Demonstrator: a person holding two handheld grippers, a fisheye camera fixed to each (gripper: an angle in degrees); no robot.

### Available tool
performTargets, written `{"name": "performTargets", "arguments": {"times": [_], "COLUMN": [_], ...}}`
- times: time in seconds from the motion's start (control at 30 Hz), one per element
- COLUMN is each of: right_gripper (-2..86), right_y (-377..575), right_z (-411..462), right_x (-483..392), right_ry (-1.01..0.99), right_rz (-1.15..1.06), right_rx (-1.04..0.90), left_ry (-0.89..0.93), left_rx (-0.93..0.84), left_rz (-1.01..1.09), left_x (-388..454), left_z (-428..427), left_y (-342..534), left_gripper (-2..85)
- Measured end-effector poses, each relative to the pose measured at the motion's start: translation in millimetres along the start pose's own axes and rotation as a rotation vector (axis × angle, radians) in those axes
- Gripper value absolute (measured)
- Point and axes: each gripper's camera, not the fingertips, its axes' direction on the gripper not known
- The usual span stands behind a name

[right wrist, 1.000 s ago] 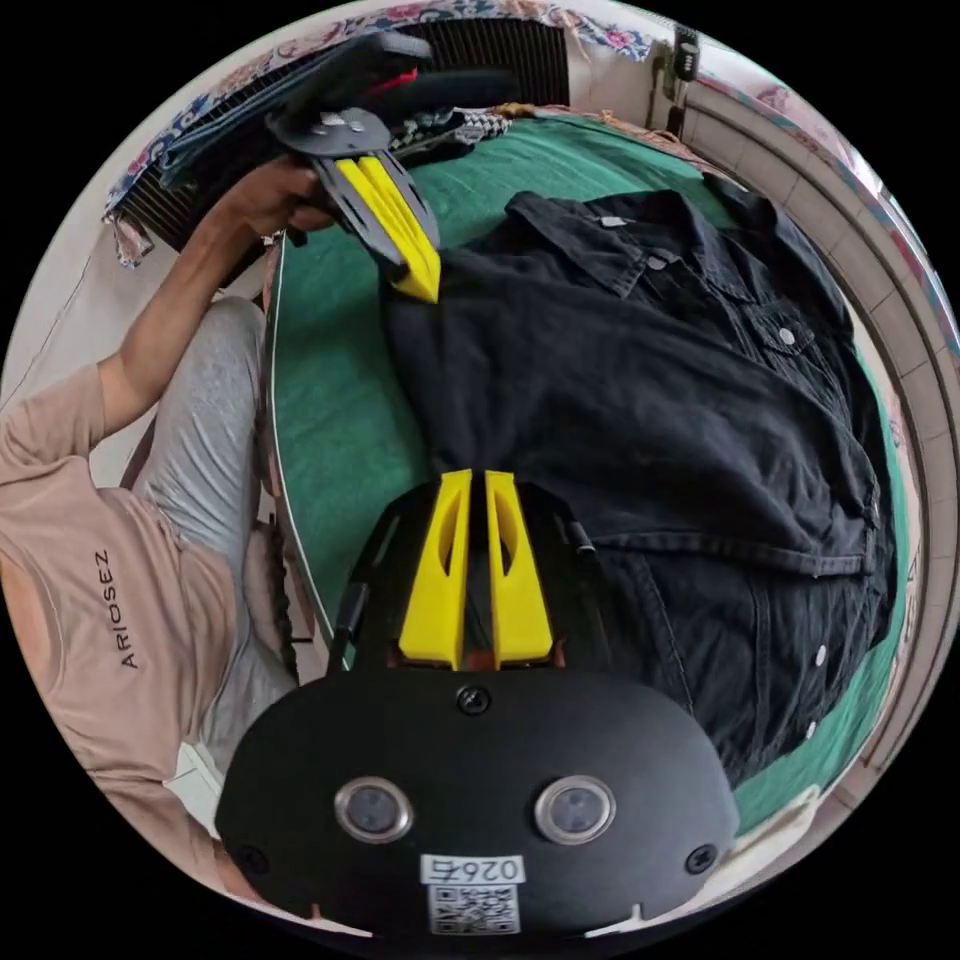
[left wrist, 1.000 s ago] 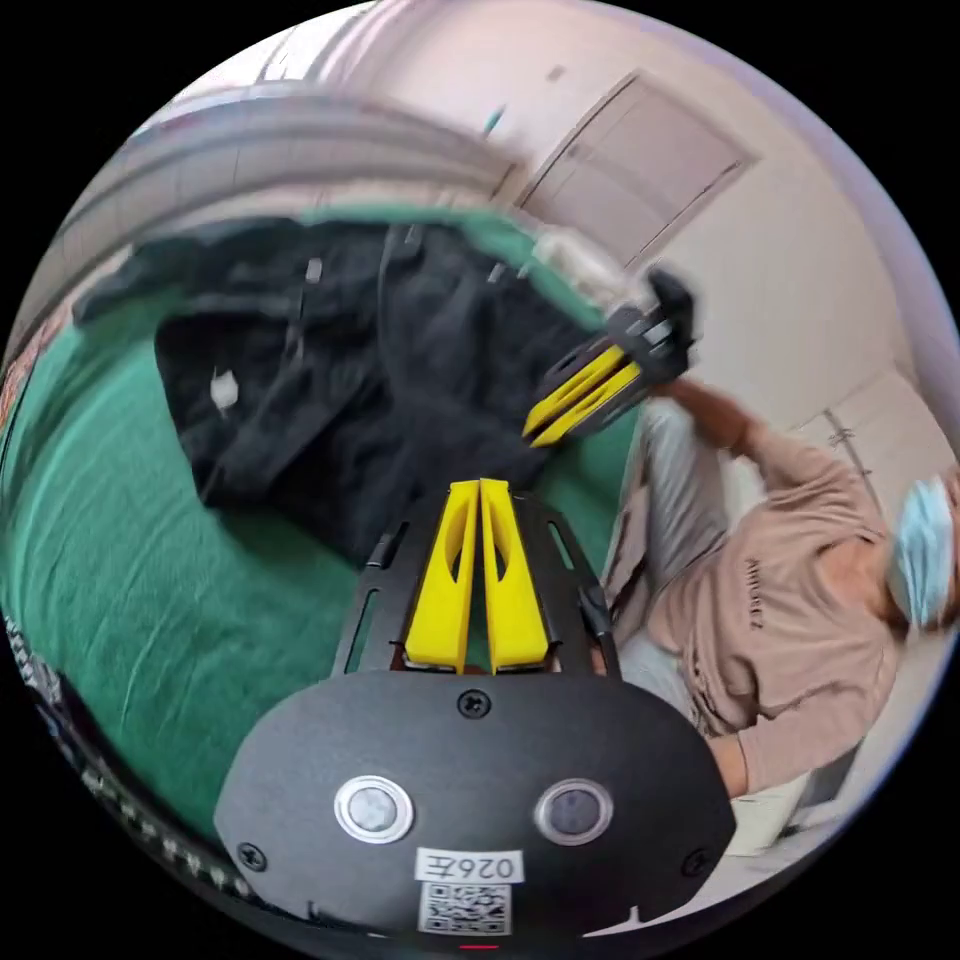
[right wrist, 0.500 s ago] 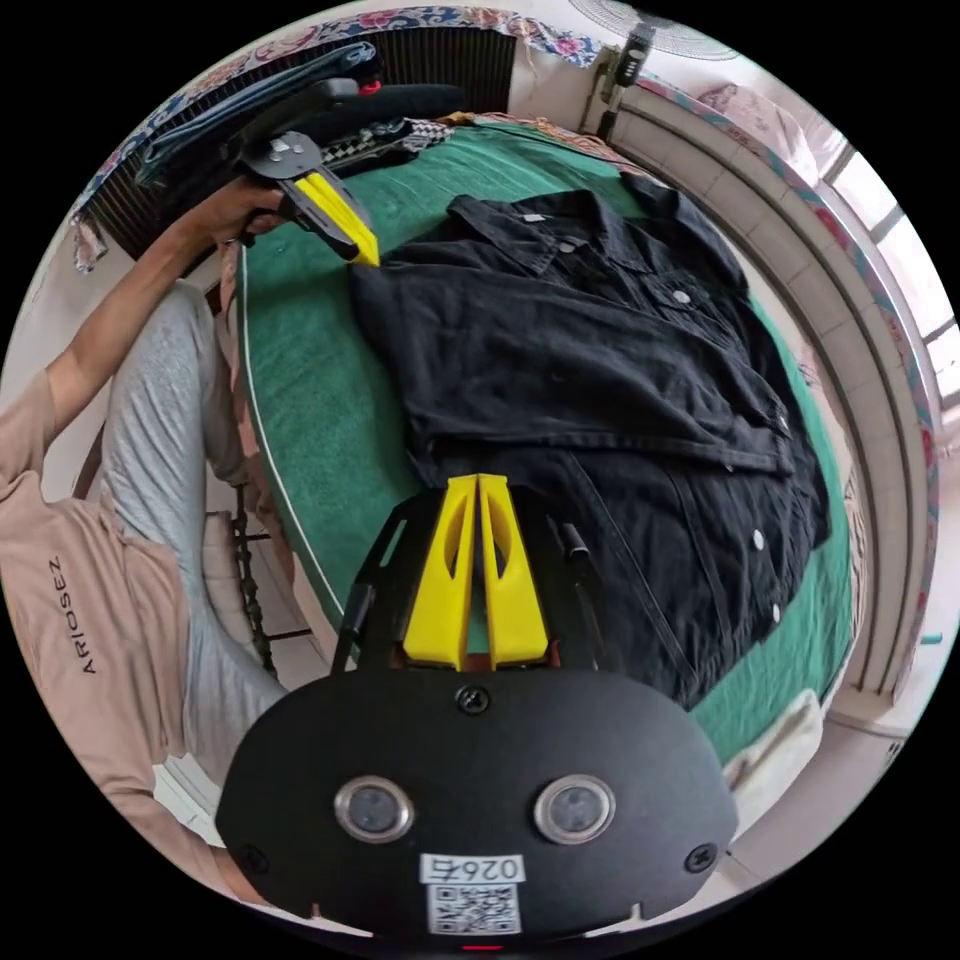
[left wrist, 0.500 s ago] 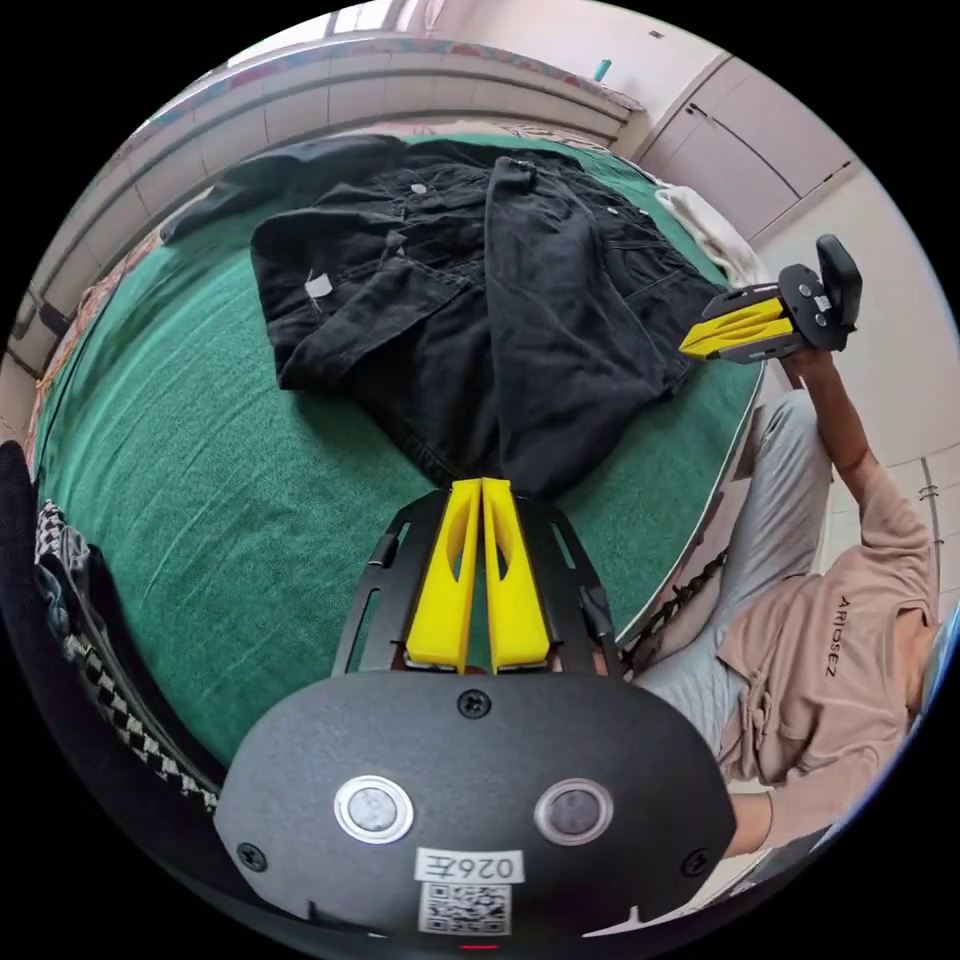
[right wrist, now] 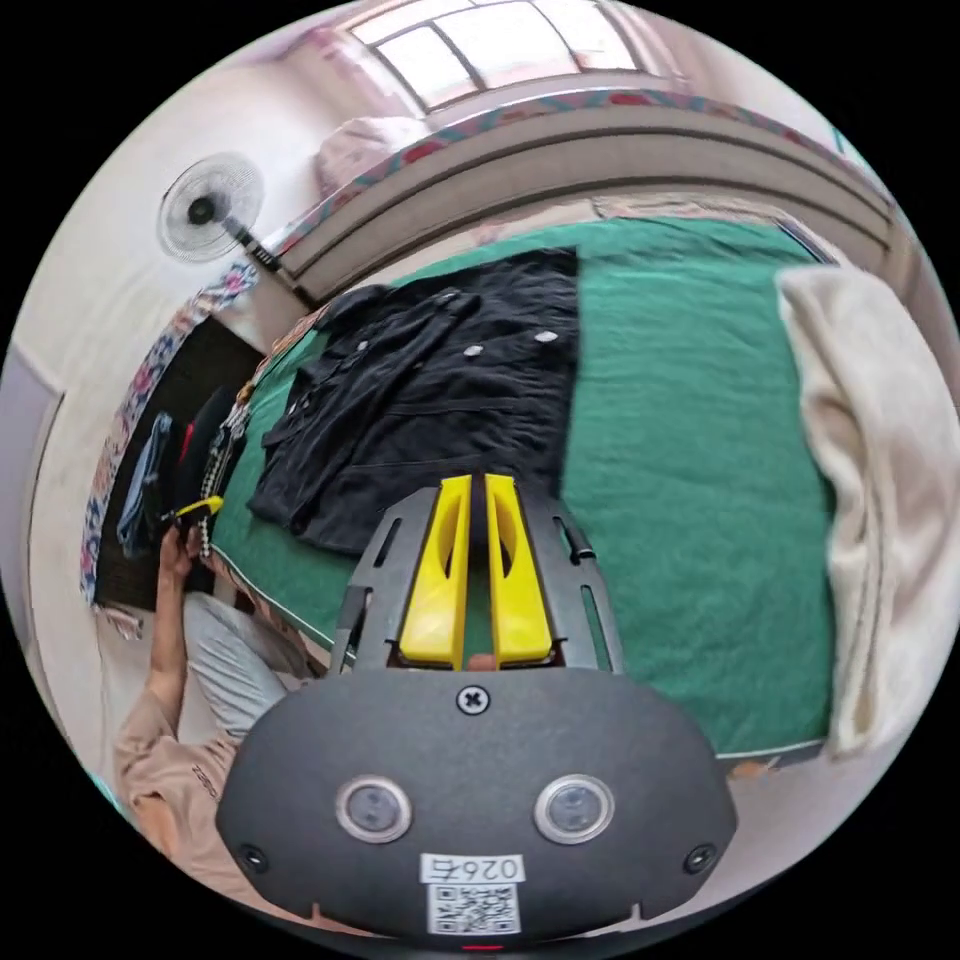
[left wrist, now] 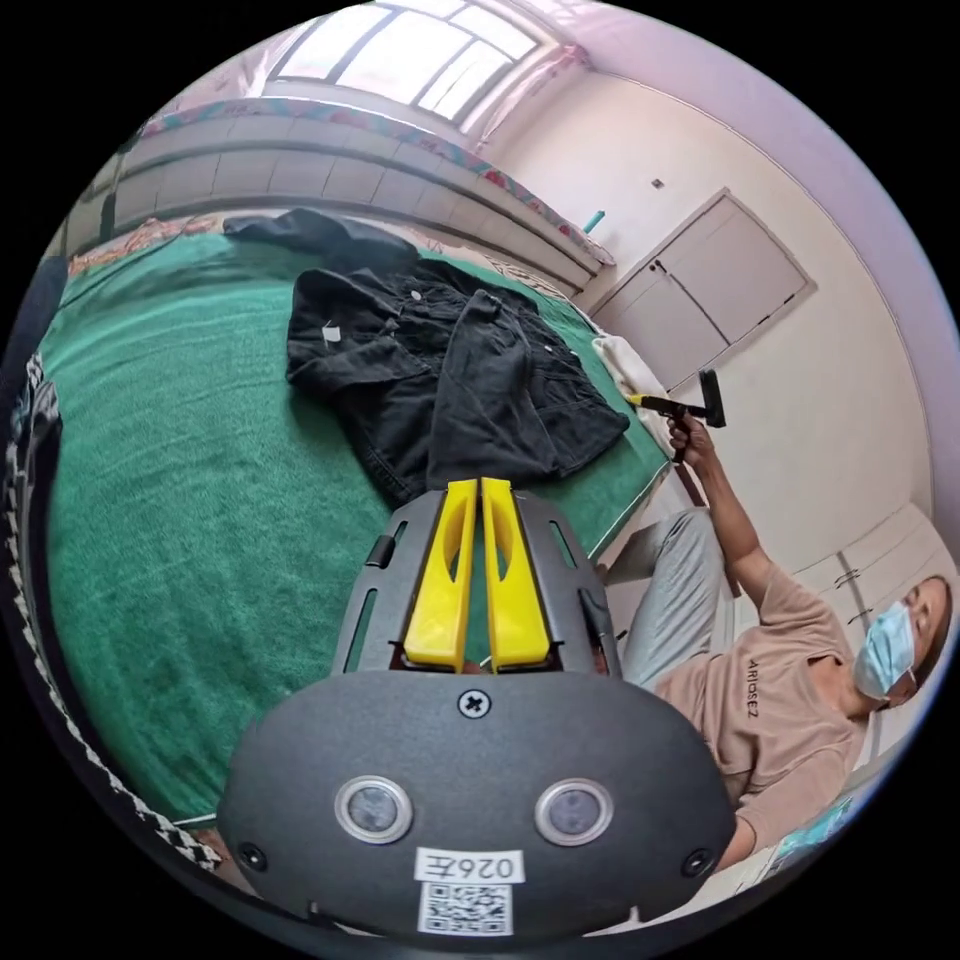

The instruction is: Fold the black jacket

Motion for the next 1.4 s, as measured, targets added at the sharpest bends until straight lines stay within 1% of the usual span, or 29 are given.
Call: {"name": "performTargets", "arguments": {"times": [0.07,0.13,0.17,0.23,0.3,0.43,0.5,0.57,0.73,0.8,0.87,0.9,0.97,1.0,1.07,1.1,1.17,1.2,1.23,1.27,1.3,1.33,1.37,1.4], "right_gripper": [-0.5,-0.6,-0.8,-1.0,-1.2,-1.3,-1.2,-1.1,-1.0,-0.9,-0.9,-0.9,-0.8,-0.7,-0.4,-0.1,1.8,2.4,3.7,4.9,5.4,5.9,6.0,5.5], "right_y": [-9.7,-17.9,-23.3,-32.1,-41.8,-62.6,-69.2,-75.7,-81.4,-93.4,-128.5,-142.5,-219.7,-242.2,-334.4,-358.3,-447.2,-466.5,-498.1,-521.7,-530.3,-541.0,-543.3,-541.1], "right_z": [-6.2,-9.2,-11.4,-12.6,-10.1,14.1,32.6,64.8,139.9,159.3,178.5,185.9,231.5,246.8,316.0,335.3,422.6,446.8,493.9,542.2,566.6,617.0,668.5,693.6], "right_x": [35.4,46.5,47.7,42.3,29.2,-24.7,-56.3,-102.9,-187.6,-214.6,-246.7,-255.1,-292.5,-303.5,-351.0,-362.7,-409.1,-419.6,-437.7,-454.0,-461.8,-476.2,-488.9,-495.6], "right_ry": [-0.01,-0.048,-0.078,-0.113,-0.121,-0.083,-0.071,-0.033,0.087,0.116,0.14,0.142,0.119,0.112,0.103,0.097,0.078,0.073,0.041,0.004,-0.003,0.003,-0.012,-0.036], "right_rz": [0.09,0.121,0.129,0.126,0.108,0.018,-0.041,-0.138,-0.31,-0.347,-0.372,-0.383,-0.445,-0.463,-0.509,-0.509,-0.492,-0.479,-0.451,-0.423,-0.415,-0.401,-0.399,-0.414], "right_rx": [-0.003,0.006,0.024,0.052,0.075,0.108,0.111,0.089,0.057,0.092,0.196,0.214,0.219,0.21,0.2,0.201,0.176,0.159,0.129,0.102,0.086,0.031,-0.066,-0.135], "left_ry": [0.011,0.027,0.036,0.085,0.107,0.077,0.054,0.045,0.064,0.021,-0.039,-0.083,-0.153,-0.186,-0.216,-0.221,-0.175,-0.145,-0.181,-0.222,-0.304,-0.344,-0.333,-0.269], "left_rx": [0.01,0.048,0.068,0.174,0.242,0.357,0.382,0.381,0.329,0.336,0.365,0.391,0.413,0.43,0.461,0.473,0.449,0.386,0.359,0.364,0.336,0.326,0.322,0.302], "left_rz": [0.002,0.001,-0.001,-0.034,-0.062,-0.076,-0.067,-0.063,-0.107,-0.137,-0.182,-0.207,-0.249,-0.282,-0.338,-0.374,-0.408,-0.421,-0.403,-0.381,-0.349,-0.309,-0.292,-0.27], "left_x": [-2.4,-5.4,-6.7,-17.5,-27.4,-40.7,-45.1,-52.2,-94.4,-111.7,-131.0,-144.5,-165.6,-180.6,-204.0,-218.6,-239.3,-251.0,-253.9,-252.0,-249.2,-246.0,-245.4,-246.8], "left_z": [-1.3,-4.6,-5.6,-9.5,-13.4,-29.2,-32.5,-30.2,-1.1,7.3,13.4,17.3,25.3,31.1,39.0,44.6,57.7,70.3,78.2,79.9,85.6,88.6,89.0,89.9], "left_y": [5.9,10.9,12.2,16.7,15.3,-11.1,-32.0,-58.3,-150.0,-177.9,-202.4,-217.6,-238.8,-251.0,-267.5,-278.0,-295.5,-307.3,-314.3,-315.9,-319.2,-321.2,-322.5,-325.8], "left_gripper": [-0.9,-1.0,-1.0,-0.9,-0.8,0.2,2.0,4.0,8.1,8.4,8.6,8.8,9.4,9.8,11.5,12.8,14.8,15.4,15.3,14.0,11.3,8.9,7.7,4.4]}}
